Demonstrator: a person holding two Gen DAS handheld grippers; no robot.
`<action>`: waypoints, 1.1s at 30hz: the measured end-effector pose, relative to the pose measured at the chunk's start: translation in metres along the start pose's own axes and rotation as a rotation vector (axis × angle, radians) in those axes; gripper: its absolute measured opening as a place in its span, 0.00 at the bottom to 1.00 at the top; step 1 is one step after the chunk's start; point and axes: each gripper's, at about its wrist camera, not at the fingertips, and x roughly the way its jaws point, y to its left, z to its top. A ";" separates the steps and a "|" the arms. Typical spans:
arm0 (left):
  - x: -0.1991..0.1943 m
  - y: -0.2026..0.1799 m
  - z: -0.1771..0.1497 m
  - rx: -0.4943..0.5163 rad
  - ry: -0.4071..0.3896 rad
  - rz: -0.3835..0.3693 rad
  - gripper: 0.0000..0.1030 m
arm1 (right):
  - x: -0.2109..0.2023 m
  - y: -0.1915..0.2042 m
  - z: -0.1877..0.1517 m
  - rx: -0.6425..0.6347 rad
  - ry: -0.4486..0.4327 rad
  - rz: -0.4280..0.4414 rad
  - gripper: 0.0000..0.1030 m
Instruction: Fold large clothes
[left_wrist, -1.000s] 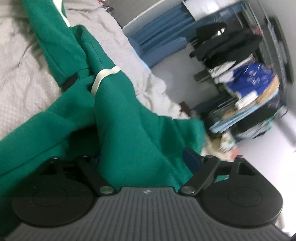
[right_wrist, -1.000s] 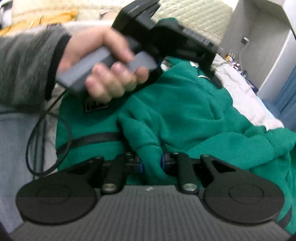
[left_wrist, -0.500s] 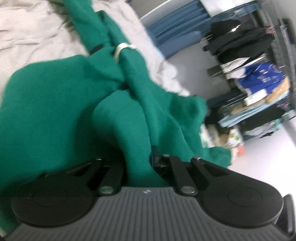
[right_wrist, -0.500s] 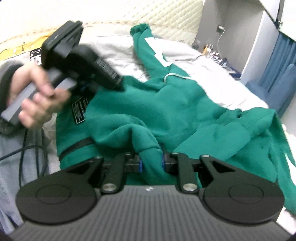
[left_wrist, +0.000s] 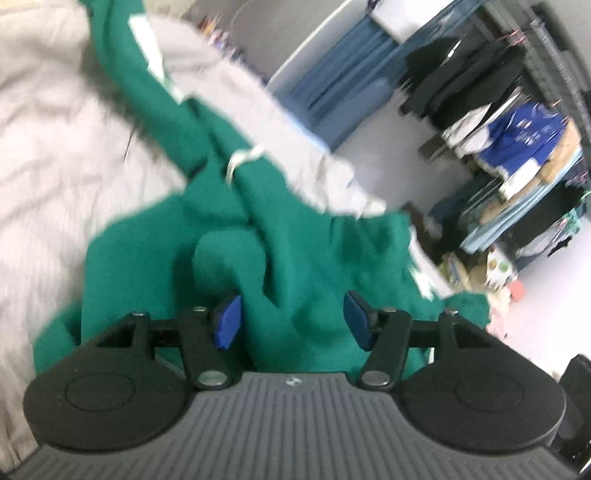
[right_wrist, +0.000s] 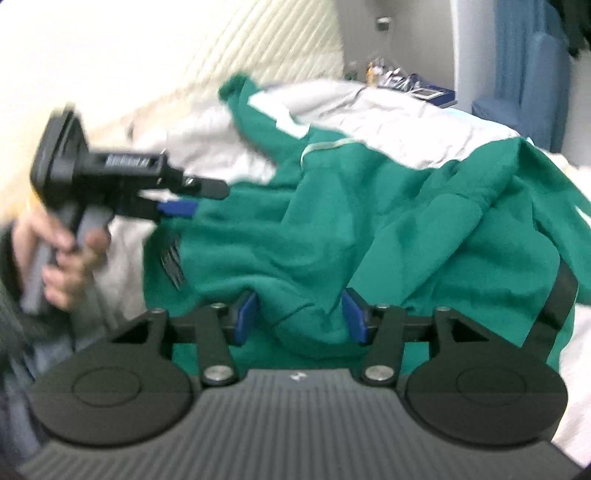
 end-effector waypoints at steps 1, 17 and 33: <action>-0.001 0.000 0.003 0.012 -0.013 -0.010 0.63 | -0.003 -0.006 0.003 0.037 -0.021 0.016 0.55; 0.105 0.016 0.087 -0.011 0.020 -0.059 0.63 | 0.054 -0.125 0.036 0.533 -0.194 -0.046 0.72; 0.195 0.046 0.069 0.003 0.047 -0.051 0.50 | 0.145 -0.187 0.025 0.647 -0.118 -0.019 0.26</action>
